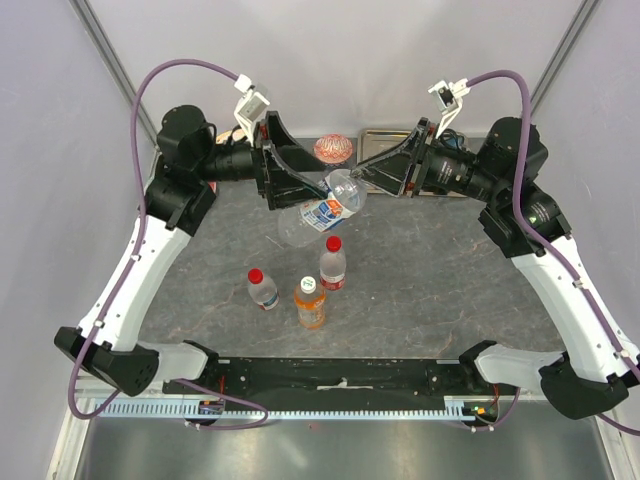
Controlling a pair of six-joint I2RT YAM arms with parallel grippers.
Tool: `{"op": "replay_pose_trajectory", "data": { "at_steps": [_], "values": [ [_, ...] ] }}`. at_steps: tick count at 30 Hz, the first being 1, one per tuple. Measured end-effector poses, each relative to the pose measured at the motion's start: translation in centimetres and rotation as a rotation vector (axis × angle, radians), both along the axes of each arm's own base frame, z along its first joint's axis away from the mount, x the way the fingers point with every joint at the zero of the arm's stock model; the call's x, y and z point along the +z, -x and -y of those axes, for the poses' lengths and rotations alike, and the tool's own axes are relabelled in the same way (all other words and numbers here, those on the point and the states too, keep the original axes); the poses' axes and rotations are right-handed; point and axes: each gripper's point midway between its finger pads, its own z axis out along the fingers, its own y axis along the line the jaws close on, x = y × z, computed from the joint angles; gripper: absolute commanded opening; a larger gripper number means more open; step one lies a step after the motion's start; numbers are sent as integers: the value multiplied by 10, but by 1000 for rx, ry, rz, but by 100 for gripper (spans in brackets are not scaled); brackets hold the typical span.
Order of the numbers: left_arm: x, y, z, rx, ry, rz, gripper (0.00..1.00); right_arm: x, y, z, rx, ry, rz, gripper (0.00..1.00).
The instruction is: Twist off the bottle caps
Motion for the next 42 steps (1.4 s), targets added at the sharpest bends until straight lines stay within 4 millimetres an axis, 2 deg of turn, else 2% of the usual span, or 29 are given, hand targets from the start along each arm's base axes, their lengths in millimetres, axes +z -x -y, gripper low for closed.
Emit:
{"op": "replay_pose_trajectory", "data": {
  "at_steps": [7, 10, 17, 25, 27, 30, 34, 39, 40, 41, 42],
  "values": [
    [-41, 11, 4, -32, -49, -94, 100, -4, -4, -2, -1, 12, 4, 0],
    [-52, 17, 6, -44, -64, -113, 100, -10, -8, -4, 0, 18, -9, 0],
    [-53, 24, 6, -48, -70, -85, 100, -16, -9, -10, 29, 9, -35, 0],
    [-60, 31, 16, -80, -88, -51, 97, -16, -6, -16, 81, -19, -65, 0],
    [-63, 31, 19, -84, -95, -39, 95, -16, -5, -18, 100, -33, -77, 0],
    [-66, 29, 21, -76, -103, -23, 85, -17, -3, -20, 119, -44, -94, 0],
    [-66, 28, 21, -75, -104, -1, 66, -18, -3, -21, 121, -48, -98, 0],
    [-68, 29, 21, -77, -111, 15, 60, -21, -6, -21, 119, -48, -104, 0],
    [-69, 29, 21, -77, -111, 17, 59, -21, -6, -21, 119, -48, -103, 7],
    [-69, 29, 21, -77, -112, 20, 59, -21, -6, -21, 119, -48, -103, 28],
    [-69, 28, 21, -77, -112, 22, 59, -21, -6, -21, 118, -48, -102, 60]
  ]
}}
